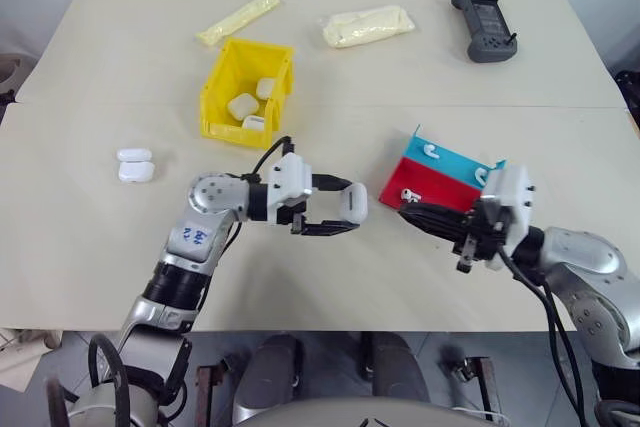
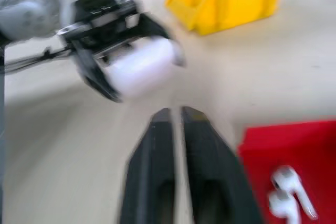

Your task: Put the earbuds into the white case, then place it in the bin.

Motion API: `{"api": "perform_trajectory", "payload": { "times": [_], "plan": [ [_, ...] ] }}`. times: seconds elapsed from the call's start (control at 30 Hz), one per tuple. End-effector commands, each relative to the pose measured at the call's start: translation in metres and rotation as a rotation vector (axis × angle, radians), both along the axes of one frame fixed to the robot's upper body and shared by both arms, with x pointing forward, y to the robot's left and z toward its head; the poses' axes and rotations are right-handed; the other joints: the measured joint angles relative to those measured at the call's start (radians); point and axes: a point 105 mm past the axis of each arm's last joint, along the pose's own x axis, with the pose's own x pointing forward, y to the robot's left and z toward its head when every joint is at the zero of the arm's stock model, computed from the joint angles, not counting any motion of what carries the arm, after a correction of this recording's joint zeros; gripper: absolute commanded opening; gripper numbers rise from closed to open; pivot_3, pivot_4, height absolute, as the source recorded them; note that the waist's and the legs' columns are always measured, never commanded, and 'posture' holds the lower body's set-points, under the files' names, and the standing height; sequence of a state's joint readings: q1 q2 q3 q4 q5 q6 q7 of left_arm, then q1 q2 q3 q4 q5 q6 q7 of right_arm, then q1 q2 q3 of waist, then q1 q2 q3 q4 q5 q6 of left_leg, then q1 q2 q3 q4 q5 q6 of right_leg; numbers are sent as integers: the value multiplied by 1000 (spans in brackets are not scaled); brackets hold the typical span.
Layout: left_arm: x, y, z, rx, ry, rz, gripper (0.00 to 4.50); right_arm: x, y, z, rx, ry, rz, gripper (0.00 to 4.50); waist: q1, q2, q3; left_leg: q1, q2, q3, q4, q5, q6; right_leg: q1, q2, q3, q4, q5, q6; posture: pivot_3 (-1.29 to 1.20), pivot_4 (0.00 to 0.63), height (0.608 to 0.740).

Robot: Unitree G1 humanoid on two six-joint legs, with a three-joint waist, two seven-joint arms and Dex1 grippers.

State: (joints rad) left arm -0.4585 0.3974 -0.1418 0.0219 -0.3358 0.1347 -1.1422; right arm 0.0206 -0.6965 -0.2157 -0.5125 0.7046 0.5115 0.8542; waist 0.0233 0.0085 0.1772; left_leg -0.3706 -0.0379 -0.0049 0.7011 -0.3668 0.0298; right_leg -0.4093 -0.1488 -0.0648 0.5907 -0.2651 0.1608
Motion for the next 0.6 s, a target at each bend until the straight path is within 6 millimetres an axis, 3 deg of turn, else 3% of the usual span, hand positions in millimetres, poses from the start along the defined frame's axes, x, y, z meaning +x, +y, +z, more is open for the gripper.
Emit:
{"api": "perform_trajectory", "payload": {
  "times": [0.03,0.2,0.3,0.47,0.6],
  "plan": [
    [-2,25,15,-101,-18,109,2791,-3,-3,30,-16,-237,-34,1550,-3,0,0,0,0,1,0,0,0,0,0,0,0,0,0,0,150,740],
    [2,71,16,-172,15,381,2791,-14,4,39,12,-366,-37,3292,0,0,0,2,1,1,-1,0,-1,0,0,1,0,0,0,0,150,740],
    [8,85,19,-224,32,499,2791,-14,5,37,34,-377,-43,4302,5,0,0,1,2,-1,0,0,-1,1,0,1,0,0,0,0,150,740],
    [42,113,28,-292,75,770,2791,-9,0,27,41,-337,-67,4460,6,-1,0,2,0,-2,0,0,0,2,-1,1,0,0,0,0,150,740],
    [69,112,35,-269,83,824,2791,-3,-8,17,29,-304,-102,4460,2,-1,0,2,-3,-1,0,0,0,2,0,0,0,0,0,0,150,740]
  ]
}}
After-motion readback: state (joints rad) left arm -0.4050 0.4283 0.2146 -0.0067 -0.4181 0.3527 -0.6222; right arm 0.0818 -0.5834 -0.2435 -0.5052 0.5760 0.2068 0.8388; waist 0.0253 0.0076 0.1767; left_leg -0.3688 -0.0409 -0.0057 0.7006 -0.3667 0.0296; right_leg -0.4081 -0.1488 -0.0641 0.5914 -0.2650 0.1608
